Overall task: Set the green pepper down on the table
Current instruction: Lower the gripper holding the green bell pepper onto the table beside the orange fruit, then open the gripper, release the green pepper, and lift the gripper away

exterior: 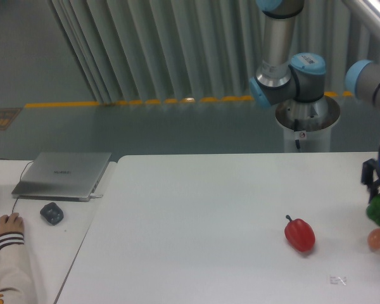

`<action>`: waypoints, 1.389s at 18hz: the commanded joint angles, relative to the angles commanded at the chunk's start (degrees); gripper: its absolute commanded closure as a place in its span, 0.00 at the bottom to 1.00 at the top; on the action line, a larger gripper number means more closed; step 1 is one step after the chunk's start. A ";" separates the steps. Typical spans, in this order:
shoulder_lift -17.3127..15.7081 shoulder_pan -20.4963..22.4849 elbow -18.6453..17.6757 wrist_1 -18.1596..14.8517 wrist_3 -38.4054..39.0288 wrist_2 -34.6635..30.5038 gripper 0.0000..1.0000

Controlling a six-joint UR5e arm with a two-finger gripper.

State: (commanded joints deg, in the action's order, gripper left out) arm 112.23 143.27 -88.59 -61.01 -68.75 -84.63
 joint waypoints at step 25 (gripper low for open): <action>-2.44 -1.34 0.09 1.59 1.35 -8.53 0.00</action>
State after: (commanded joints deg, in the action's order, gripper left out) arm 109.78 141.93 -88.51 -59.41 -67.40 -93.16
